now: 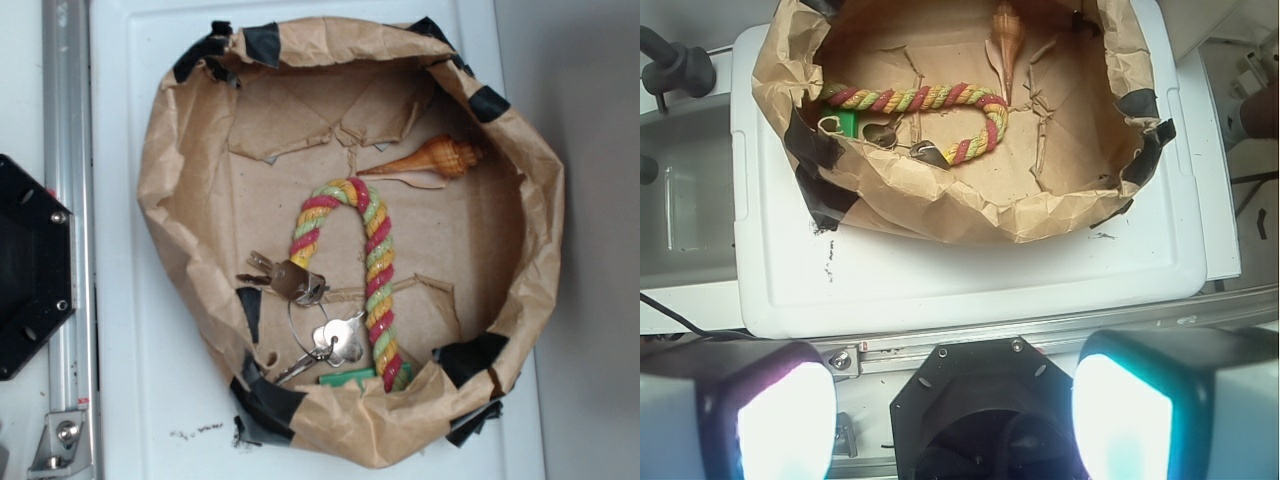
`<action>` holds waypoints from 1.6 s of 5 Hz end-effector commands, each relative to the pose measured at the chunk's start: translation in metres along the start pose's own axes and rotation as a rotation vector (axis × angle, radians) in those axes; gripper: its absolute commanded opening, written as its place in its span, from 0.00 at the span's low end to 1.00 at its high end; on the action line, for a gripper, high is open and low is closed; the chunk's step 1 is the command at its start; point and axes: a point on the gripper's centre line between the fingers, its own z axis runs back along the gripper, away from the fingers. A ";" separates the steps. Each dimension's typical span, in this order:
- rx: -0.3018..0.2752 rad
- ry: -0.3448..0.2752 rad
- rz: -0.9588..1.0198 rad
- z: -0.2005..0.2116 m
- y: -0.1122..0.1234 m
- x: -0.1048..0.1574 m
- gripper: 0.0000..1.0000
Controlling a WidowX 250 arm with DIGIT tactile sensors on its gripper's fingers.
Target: Grab the shell.
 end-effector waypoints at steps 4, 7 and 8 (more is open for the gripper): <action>-0.026 -0.241 0.019 -0.076 0.033 0.083 1.00; -0.015 -0.215 0.096 -0.150 0.073 0.164 1.00; -0.001 -0.192 0.116 -0.180 0.062 0.195 1.00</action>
